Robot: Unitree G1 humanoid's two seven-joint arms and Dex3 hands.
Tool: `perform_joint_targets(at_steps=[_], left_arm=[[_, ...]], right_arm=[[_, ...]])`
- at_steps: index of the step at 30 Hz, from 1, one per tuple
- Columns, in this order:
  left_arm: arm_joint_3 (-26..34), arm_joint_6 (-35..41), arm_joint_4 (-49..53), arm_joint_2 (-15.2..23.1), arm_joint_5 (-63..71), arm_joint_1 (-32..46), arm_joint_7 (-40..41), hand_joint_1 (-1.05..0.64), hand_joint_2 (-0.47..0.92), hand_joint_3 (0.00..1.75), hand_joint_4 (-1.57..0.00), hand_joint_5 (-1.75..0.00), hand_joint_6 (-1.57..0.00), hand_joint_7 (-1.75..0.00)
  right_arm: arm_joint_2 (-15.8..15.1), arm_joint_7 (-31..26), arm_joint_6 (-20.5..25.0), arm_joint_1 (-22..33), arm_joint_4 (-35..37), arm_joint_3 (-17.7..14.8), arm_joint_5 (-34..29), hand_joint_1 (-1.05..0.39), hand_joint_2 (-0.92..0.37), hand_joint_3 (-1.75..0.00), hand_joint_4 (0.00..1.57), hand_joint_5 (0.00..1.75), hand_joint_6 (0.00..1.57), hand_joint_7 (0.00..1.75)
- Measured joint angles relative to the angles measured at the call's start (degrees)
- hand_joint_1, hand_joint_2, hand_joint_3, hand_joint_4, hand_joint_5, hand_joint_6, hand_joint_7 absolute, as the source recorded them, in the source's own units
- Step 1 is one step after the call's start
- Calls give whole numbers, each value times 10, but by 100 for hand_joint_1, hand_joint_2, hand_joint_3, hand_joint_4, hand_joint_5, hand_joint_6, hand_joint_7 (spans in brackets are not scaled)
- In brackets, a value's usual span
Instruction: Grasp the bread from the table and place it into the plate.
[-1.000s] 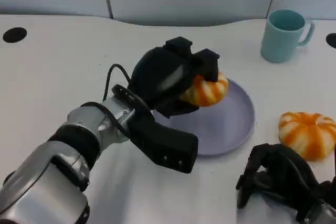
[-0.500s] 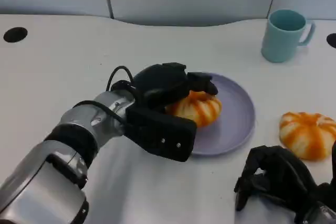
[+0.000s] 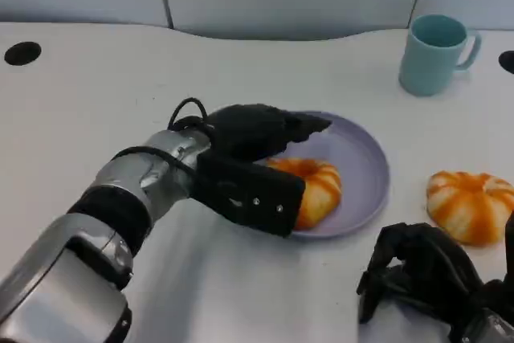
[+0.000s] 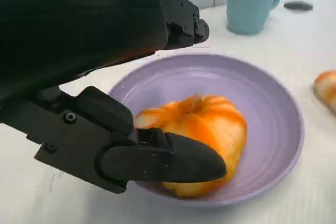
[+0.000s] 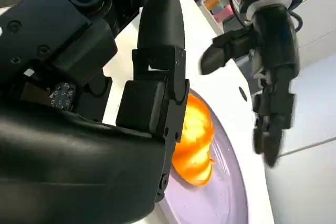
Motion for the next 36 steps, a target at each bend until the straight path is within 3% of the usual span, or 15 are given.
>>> perform_joint_targets(at_steps=[5,9,14,15,20,22,25,27,28,29,30,31,32,33,36], left_arm=[[76,-54,-26,9,-86,49,19,-89,92,43,-7,-4,-9,-5],[143,-75,-57,6,-194,103,-35,-89,92,44,-12,-8,-10,-6],[164,-73,-84,6,-227,129,-78,-89,92,45,-12,-10,-10,-6],[166,-72,-89,6,-229,129,-80,-87,92,42,-19,-14,-13,-7],[231,-4,-256,0,-448,267,-238,-80,92,35,-44,-30,-20,-9],[261,56,-329,-7,-541,348,-281,-75,92,27,-54,-40,-35,-10],[303,154,-425,-23,-646,449,-294,-72,92,29,-59,-56,-56,-10],[319,183,-471,-29,-668,489,-290,-71,92,29,-59,-60,-60,-9],[324,192,-487,-31,-670,499,-288,-70,92,27,-61,-72,-67,-11],[329,204,-502,-34,-678,507,-286,-68,92,28,-58,-104,-78,-20],[335,212,-515,-38,-689,515,-286,-67,92,28,-55,-116,-81,-24],[342,218,-526,-42,-694,525,-286,-66,92,30,-54,-135,-78,-48],[349,221,-535,-44,-698,536,-286,-65,92,32,-53,-151,-66,-85],[355,220,-543,-47,-701,550,-286,-64,92,35,-53,-163,-56,-117],[368,219,-559,-57,-701,587,-286,-59,92,41,-61,-173,-41,-158]], right_arm=[[-1,5,0,-2,4,-1,1,-105,-49,0,157,69,157,49],[-2,13,-7,-6,15,-3,1,-105,-50,0,157,68,157,47],[-3,18,-15,-8,23,-6,2,-105,-50,0,157,68,157,47],[-3,19,-15,-9,24,-6,2,-105,-49,0,157,69,157,48],[-1,19,-15,-13,27,-7,3,-105,-48,0,157,70,157,49],[-3,20,-16,-17,35,-12,4,-105,-49,-1,157,69,157,48],[-6,19,-21,-23,45,-18,3,-105,-49,0,157,69,157,48],[-6,18,-21,-23,49,-19,2,-105,-48,0,157,69,157,49],[-6,18,-21,-23,49,-19,1,-105,-49,0,157,69,157,49],[-5,18,-22,-24,51,-19,1,-105,-49,-1,157,69,157,49],[-5,19,-23,-24,52,-19,1,-105,-49,-1,157,69,157,49],[-5,21,-26,-24,55,-19,1,-105,-50,-1,157,69,157,49],[-5,24,-29,-24,56,-19,1,-105,-49,0,157,69,157,48],[-5,25,-32,-24,57,-20,1,-105,-49,0,157,69,157,48],[-6,25,-32,-25,57,-22,1,-105,-50,-1,157,69,157,48]])
